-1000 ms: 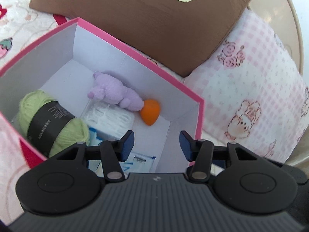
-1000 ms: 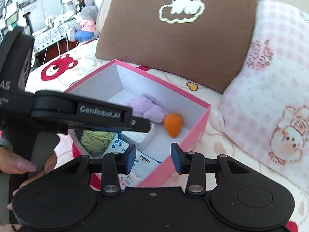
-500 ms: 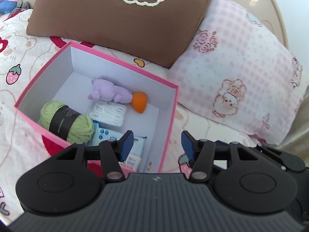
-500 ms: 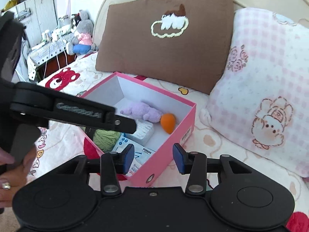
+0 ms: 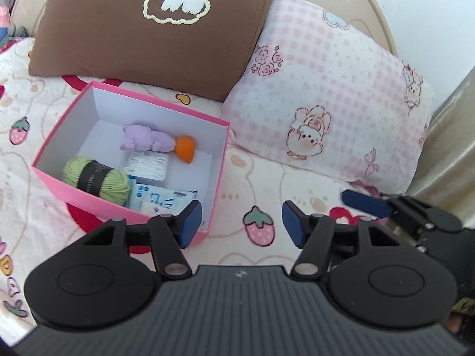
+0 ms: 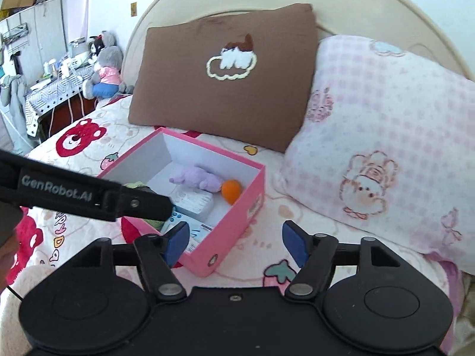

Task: Organize objects

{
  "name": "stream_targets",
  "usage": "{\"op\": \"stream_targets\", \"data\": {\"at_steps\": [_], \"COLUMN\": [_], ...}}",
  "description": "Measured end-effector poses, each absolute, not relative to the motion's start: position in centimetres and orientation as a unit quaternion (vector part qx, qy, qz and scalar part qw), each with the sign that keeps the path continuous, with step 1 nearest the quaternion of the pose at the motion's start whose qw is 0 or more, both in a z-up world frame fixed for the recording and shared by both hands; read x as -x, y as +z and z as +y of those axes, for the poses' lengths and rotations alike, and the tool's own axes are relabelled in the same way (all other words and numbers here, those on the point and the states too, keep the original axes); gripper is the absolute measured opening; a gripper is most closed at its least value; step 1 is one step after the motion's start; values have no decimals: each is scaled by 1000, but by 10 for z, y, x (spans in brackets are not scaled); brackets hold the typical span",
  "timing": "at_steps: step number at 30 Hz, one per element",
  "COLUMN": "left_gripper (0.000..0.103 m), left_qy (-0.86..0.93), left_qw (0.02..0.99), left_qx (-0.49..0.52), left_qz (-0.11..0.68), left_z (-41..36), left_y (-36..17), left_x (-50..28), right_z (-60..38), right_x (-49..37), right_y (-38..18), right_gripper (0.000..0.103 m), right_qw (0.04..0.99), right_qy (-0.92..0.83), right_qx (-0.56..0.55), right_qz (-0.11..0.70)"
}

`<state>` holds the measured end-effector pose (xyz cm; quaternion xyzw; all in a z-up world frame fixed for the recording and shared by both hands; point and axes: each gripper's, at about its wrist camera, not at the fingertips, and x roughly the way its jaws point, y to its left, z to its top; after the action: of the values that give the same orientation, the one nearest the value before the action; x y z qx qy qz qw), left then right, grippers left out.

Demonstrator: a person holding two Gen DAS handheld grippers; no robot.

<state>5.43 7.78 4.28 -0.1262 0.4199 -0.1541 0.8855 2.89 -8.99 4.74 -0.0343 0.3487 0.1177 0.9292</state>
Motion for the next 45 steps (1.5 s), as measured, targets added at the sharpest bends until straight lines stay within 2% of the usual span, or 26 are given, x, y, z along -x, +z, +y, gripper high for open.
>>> {"op": "stream_targets", "data": {"at_steps": [7,9,10,11,19,28,33,45], "left_gripper": [67,69,71,74,87,103,103,103], "left_qy": [-153,-150,-149,-148,-142,-134,-119,-106], "left_qw": [885,884,884,883,884,877,883,864], "left_qx": [100,93,89,86,66,66,39,54], "left_qz": [429,432,434,436,441,457,452,489], "left_z": [69,66,64,63,54,52,49,50], "left_y": [41,39,38,37,27,19,16,6], "left_x": [-35,-30,-29,-28,-16,-10,-6,-6], "right_z": [-107,-110,-111,-112,-128,-140,-145,-155], "right_x": [-8,-1,2,5,11,27,25,32], "right_y": [47,45,44,42,13,22,16,12], "right_gripper": [78,82,89,91,93,96,96,96], "right_qw": [927,931,933,933,907,903,893,889], "right_qy": [81,59,44,32,-7,-10,-17,-58], "right_qx": [21,19,21,21,-16,-74,-80,-74], "right_qz": [365,359,356,357,421,423,442,448]}}
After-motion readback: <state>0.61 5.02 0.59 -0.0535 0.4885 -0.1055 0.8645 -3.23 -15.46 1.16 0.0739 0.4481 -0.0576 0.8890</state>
